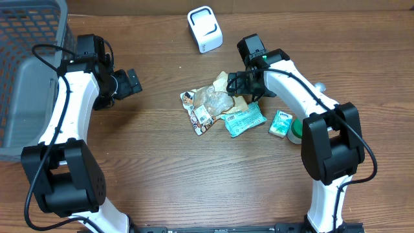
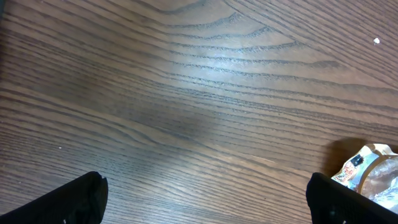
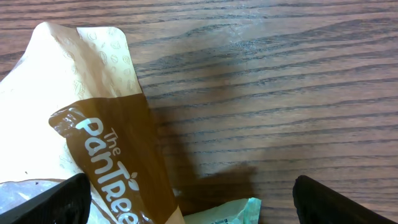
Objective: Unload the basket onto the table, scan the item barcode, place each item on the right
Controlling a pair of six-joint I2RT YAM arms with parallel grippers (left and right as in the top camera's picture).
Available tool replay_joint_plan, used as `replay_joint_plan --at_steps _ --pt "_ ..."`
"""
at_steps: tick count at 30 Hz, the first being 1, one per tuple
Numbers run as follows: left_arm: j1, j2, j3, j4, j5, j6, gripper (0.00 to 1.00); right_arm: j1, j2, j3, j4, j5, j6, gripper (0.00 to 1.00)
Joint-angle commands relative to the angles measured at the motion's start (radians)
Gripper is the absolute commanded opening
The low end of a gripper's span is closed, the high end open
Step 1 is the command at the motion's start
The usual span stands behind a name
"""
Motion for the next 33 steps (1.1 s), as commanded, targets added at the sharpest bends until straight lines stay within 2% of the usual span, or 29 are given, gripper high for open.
replay_joint_plan --at_steps 1,23,33 --pt "-0.007 -0.018 0.010 -0.002 0.000 0.000 0.99 -0.002 -0.015 -0.005 0.006 0.010 0.004 1.00" --pt "-0.007 -0.014 0.010 -0.002 0.000 0.000 1.00 -0.002 -0.015 -0.005 0.006 0.010 0.004 1.00" --pt "-0.008 -0.200 0.010 -0.002 0.000 0.000 1.00 -0.002 -0.015 -0.005 0.006 0.010 0.004 1.00"
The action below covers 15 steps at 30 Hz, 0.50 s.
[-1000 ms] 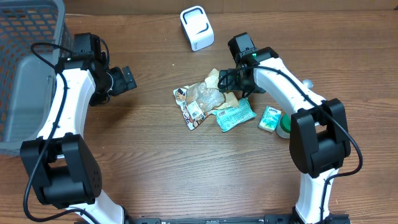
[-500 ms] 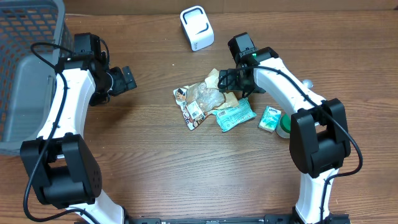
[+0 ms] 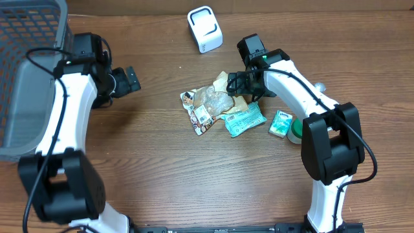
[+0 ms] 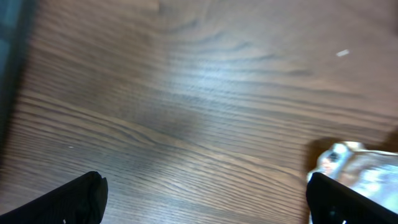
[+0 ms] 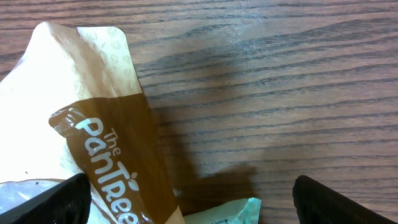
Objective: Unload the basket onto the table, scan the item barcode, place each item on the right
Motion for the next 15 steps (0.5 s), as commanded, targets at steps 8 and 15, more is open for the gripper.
replay_joint_plan --at_steps 8,15 --pt "-0.008 -0.288 0.010 0.006 -0.124 0.000 0.99 -0.002 -0.015 -0.005 0.006 0.010 0.004 1.00" --pt "-0.008 -0.351 0.010 0.006 -0.145 0.000 1.00 -0.002 -0.015 -0.005 0.006 0.010 0.004 1.00"
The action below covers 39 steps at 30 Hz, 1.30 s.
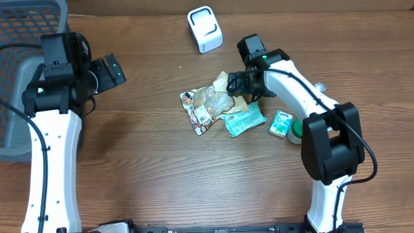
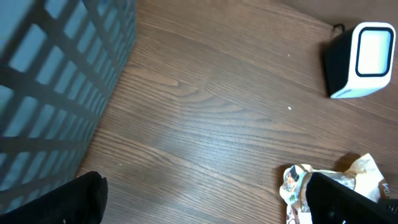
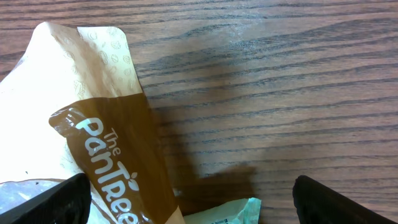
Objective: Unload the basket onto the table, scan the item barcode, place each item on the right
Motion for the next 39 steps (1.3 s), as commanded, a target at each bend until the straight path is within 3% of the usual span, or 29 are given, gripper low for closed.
replay_joint_plan --at_steps 1,9,23,28,39 --pt "-0.008 -0.036 0.010 -0.001 -0.046 0.000 1.00 -0.002 -0.015 -0.005 0.006 0.010 0.004 1.00" --pt "-0.014 -0.037 0.010 -0.210 -0.062 0.001 0.99 -0.002 -0.015 -0.005 0.006 0.010 0.004 1.00" --pt "-0.014 -0.064 -0.029 -0.277 -0.007 0.001 1.00 -0.002 -0.015 -0.005 0.006 0.010 0.004 1.00" --pt "-0.014 -0.074 -0.155 -0.196 0.048 -0.002 1.00 -0.002 -0.015 -0.005 0.006 0.010 0.004 1.00" --pt "-0.016 -0.091 -0.556 0.198 0.161 -0.005 1.00 -0.002 -0.015 -0.005 0.006 0.010 0.004 1.00"
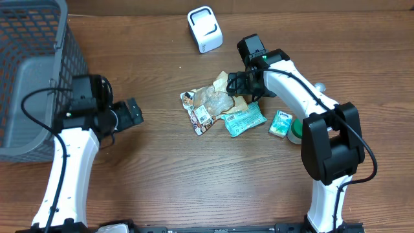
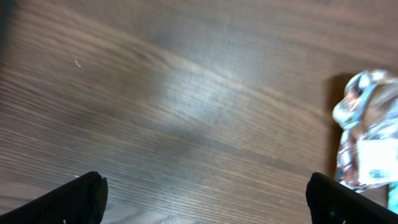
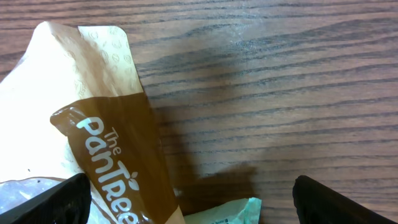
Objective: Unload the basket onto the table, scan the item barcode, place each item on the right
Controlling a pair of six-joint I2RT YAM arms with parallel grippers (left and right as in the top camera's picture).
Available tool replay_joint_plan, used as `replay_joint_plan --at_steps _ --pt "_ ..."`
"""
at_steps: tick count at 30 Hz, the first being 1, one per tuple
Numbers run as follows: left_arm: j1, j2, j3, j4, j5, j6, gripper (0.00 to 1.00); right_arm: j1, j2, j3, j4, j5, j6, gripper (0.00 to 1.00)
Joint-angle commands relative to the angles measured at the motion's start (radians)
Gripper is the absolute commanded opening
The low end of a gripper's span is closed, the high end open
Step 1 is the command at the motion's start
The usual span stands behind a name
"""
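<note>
A heap of snack packets (image 1: 212, 103) lies mid-table, with a barcode label showing on the front one. The white scanner (image 1: 204, 29) stands at the back. My right gripper (image 1: 242, 84) hovers open over the heap's right side. Its wrist view shows a cream-and-brown Pantree packet (image 3: 93, 124) and a teal packet's corner (image 3: 233, 214) between its spread fingertips (image 3: 62, 199). My left gripper (image 1: 132, 113) is open and empty, low over bare wood left of the heap. A shiny packet (image 2: 367, 130) sits at the right edge of its view.
A grey mesh basket (image 1: 61, 39) fills the back left corner. Right of the heap lie a teal packet (image 1: 244, 120), a small green box (image 1: 281, 123) and a tape roll (image 1: 296, 131).
My left gripper was higher and further back near the basket, seeing basket and scanner. Now it is lower, nearer the front and closer to the heap. The right arm and the packets are unchanged.
At first my left gripper hung open over bare wood left of the heap. Then it was higher by the basket, with the scanner in its view. Now it is low again, nearer the front. My right gripper stayed open over the heap throughout.
</note>
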Motion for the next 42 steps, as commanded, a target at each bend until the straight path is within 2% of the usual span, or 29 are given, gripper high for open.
replay_joint_plan --at_steps 1,12,22,28,37,42 --pt "-0.010 -0.027 -0.106 0.077 0.047 -0.004 1.00 -0.002 -0.015 -0.005 0.006 0.009 0.004 1.00" --pt "-0.061 -0.038 -0.454 0.523 0.046 -0.007 1.00 -0.002 -0.015 -0.005 0.006 0.009 0.004 1.00" --pt "-0.065 -0.056 -0.560 0.572 0.037 -0.007 0.99 -0.002 -0.015 -0.005 0.006 0.009 0.004 1.00" --pt "-0.066 -0.058 -0.628 0.711 0.038 -0.007 0.99 -0.002 -0.015 -0.005 0.006 0.009 0.004 1.00" --pt "-0.066 -0.061 -0.776 0.838 0.038 -0.006 1.00 -0.002 -0.015 -0.005 0.006 0.009 0.004 1.00" --pt "-0.066 -0.093 -0.925 1.051 0.046 -0.018 0.99 -0.002 -0.015 -0.005 0.006 0.009 0.004 1.00"
